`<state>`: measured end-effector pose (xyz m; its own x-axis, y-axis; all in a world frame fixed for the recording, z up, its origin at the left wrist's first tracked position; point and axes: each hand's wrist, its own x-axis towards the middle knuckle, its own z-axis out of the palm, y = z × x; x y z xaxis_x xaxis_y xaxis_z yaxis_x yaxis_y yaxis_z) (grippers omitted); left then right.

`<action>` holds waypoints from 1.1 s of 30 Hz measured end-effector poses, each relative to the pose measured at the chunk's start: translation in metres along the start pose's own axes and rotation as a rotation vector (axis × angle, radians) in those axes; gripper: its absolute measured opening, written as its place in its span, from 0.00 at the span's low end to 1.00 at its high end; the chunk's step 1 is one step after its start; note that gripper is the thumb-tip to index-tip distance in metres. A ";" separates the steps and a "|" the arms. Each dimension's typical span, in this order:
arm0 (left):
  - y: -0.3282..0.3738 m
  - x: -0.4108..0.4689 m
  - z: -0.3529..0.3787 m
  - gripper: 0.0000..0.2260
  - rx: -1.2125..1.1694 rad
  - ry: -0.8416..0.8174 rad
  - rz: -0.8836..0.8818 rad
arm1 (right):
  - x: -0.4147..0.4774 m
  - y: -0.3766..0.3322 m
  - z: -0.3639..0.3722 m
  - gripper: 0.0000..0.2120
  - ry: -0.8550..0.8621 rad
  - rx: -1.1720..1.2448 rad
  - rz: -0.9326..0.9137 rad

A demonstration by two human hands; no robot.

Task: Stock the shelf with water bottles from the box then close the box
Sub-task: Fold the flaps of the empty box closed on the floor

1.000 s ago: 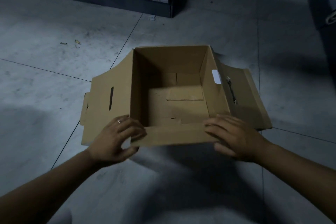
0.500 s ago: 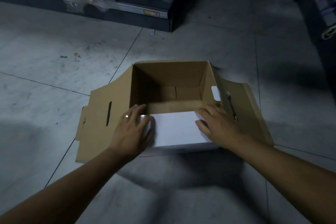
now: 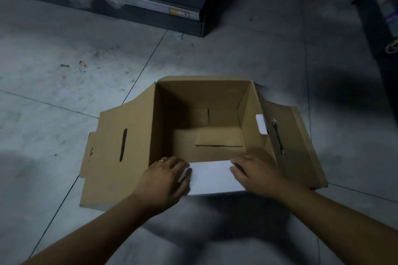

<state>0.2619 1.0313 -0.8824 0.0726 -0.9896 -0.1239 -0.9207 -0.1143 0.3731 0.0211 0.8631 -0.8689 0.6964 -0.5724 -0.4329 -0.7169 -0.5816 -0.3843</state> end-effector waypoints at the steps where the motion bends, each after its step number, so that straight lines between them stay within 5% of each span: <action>1: -0.002 0.005 -0.005 0.21 -0.006 0.007 -0.001 | 0.004 -0.006 -0.003 0.11 0.017 -0.033 0.007; 7: -0.025 0.068 -0.045 0.20 -0.023 0.132 -0.033 | 0.018 -0.036 -0.030 0.21 0.119 -0.254 -0.049; 13: -0.066 0.184 -0.092 0.19 -0.139 0.376 -0.377 | 0.031 -0.026 -0.019 0.15 0.155 -0.203 -0.233; 18: -0.101 0.246 -0.093 0.25 -0.269 0.204 -0.661 | 0.037 -0.017 -0.002 0.19 0.189 -0.168 -0.320; 20: -0.104 0.251 -0.089 0.25 -0.444 0.196 -0.659 | 0.037 -0.015 0.007 0.19 0.256 -0.160 -0.340; 27: -0.086 0.237 -0.108 0.30 -0.775 0.570 -0.537 | 0.043 -0.013 0.015 0.19 0.151 -0.019 -0.325; 33: -0.071 0.200 -0.114 0.08 -0.839 0.638 -0.445 | 0.043 -0.011 0.018 0.19 0.176 0.011 -0.319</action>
<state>0.3858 0.8320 -0.8294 0.7299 -0.6835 0.0009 -0.2358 -0.2506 0.9389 0.0584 0.8559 -0.8980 0.8791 -0.4545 -0.1438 -0.4627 -0.7412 -0.4864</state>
